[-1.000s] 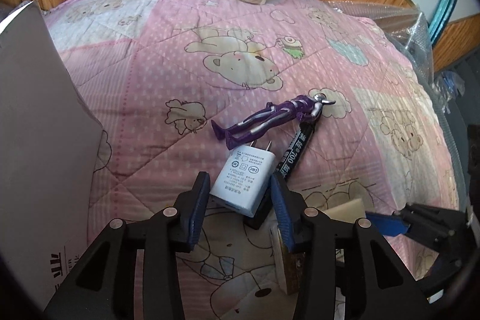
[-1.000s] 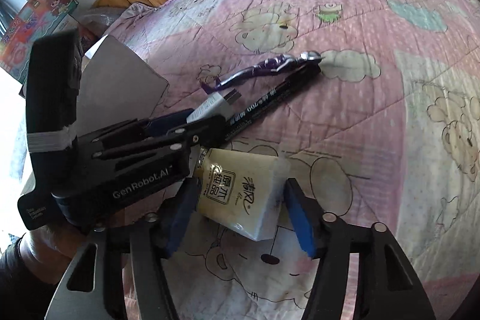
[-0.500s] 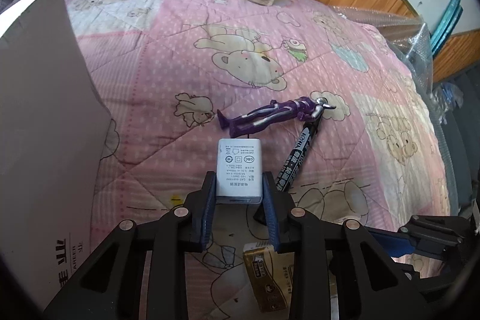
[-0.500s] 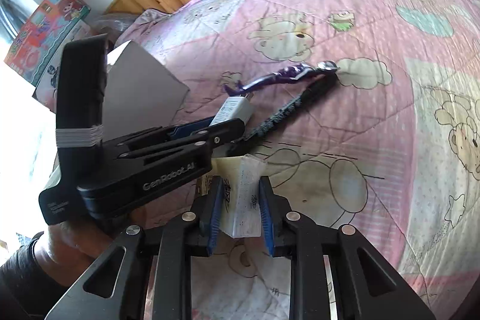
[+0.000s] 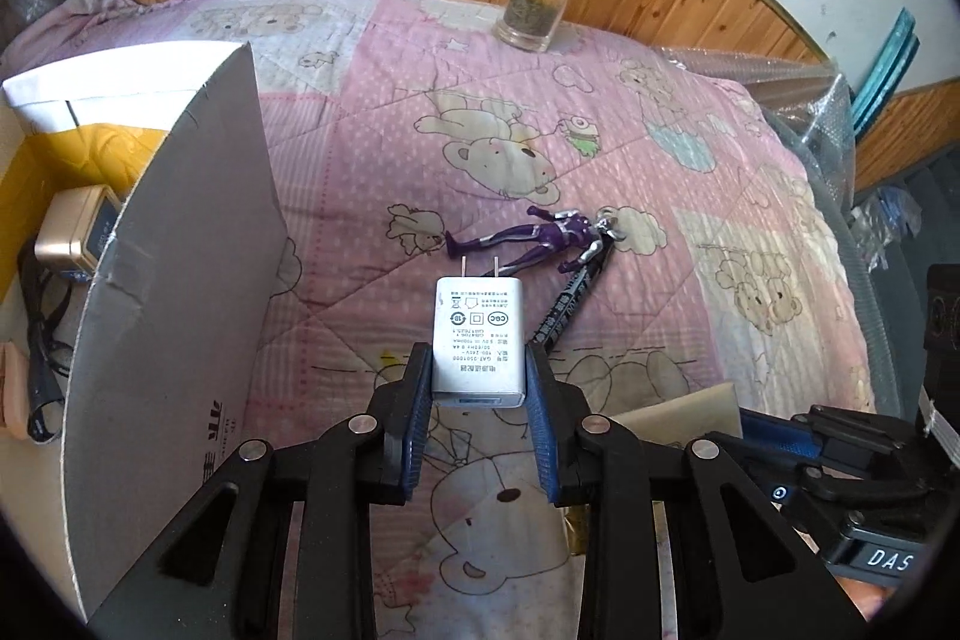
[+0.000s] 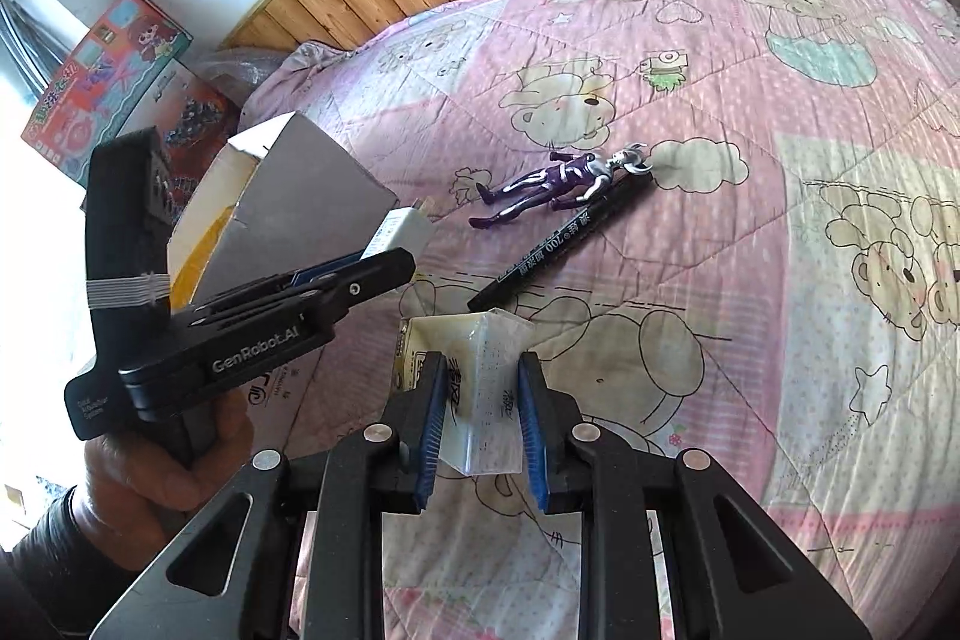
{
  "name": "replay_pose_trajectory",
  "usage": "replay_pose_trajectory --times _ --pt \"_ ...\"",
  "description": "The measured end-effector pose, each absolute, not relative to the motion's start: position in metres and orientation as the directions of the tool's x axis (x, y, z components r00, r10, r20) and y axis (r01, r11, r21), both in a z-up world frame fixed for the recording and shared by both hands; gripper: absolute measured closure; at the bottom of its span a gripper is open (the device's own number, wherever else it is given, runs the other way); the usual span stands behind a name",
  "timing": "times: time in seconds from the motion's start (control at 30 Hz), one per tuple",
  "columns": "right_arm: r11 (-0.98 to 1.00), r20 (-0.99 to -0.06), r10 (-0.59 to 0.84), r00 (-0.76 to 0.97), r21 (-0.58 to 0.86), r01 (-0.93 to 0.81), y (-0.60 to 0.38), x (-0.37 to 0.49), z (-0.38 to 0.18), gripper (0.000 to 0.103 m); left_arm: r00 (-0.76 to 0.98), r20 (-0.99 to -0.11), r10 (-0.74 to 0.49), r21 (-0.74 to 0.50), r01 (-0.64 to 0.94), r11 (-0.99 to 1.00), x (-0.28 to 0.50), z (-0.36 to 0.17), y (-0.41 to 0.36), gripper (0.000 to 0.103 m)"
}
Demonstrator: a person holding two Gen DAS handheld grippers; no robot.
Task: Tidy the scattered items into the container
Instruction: 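Lift the charger and tissue pack off the bedspread, then carry the charger and tissue pack toward the white box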
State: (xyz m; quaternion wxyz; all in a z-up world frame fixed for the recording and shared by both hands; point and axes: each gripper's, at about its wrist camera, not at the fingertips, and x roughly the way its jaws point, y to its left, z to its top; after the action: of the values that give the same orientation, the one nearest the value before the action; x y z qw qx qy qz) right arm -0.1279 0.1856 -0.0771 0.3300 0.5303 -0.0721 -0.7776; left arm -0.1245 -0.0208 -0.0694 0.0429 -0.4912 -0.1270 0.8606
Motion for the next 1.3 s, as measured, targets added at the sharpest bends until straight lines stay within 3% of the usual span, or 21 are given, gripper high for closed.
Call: replay_pose_trajectory --times 0.87,1.3 --pt "-0.742 -0.701 -0.642 -0.311 0.465 0.483 0.184 -0.084 -0.017 0.078 -0.645 -0.732 0.221 -0.32 0.04 -0.946 -0.061 0.01 -0.039 0.073" --pt "-0.704 -0.634 -0.689 -0.351 0.473 0.53 0.166 -0.061 0.016 0.078 -0.718 -0.661 0.221 -0.389 0.075 -0.918 -0.022 0.048 -0.085 0.073"
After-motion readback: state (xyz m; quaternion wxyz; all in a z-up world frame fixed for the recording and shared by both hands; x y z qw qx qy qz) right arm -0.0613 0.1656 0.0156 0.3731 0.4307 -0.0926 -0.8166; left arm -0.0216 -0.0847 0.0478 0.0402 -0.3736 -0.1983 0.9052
